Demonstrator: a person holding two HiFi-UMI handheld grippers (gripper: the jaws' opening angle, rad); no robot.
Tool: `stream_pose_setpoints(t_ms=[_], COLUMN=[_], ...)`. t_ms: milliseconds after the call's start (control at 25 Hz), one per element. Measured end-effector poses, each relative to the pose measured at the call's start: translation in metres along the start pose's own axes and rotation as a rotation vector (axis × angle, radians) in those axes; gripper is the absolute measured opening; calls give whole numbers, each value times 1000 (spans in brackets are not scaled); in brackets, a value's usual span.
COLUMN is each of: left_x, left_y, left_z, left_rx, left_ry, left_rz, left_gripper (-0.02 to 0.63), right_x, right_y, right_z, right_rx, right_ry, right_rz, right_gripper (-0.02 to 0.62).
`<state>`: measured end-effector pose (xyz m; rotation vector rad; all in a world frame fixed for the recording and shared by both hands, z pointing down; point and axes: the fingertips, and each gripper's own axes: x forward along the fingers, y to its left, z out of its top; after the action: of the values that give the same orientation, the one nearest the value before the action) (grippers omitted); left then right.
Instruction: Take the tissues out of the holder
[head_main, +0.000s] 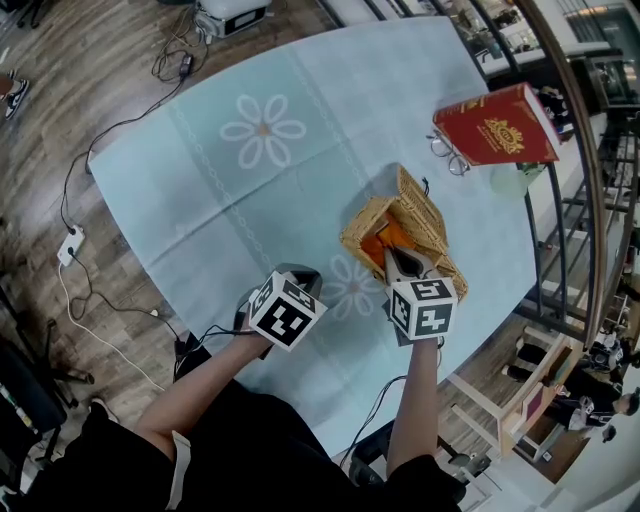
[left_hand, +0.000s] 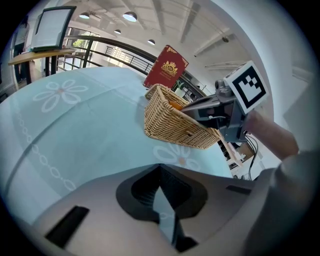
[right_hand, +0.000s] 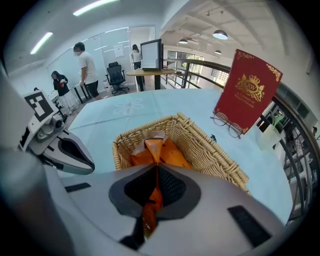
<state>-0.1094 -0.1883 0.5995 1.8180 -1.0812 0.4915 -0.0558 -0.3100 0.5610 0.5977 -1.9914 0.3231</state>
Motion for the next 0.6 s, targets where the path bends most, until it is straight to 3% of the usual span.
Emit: stream_pose_setpoints(t_ms=[600], left_x=[1], left_y=[-7], left_z=[-3], left_rx=[-2], left_ry=[24], left_rz=[-8], left_gripper=[5], right_x=[-51], right_y=[-12], right_z=[16], right_rx=[118], right_ry=[-158], right_rz=[-105], right_gripper=[12])
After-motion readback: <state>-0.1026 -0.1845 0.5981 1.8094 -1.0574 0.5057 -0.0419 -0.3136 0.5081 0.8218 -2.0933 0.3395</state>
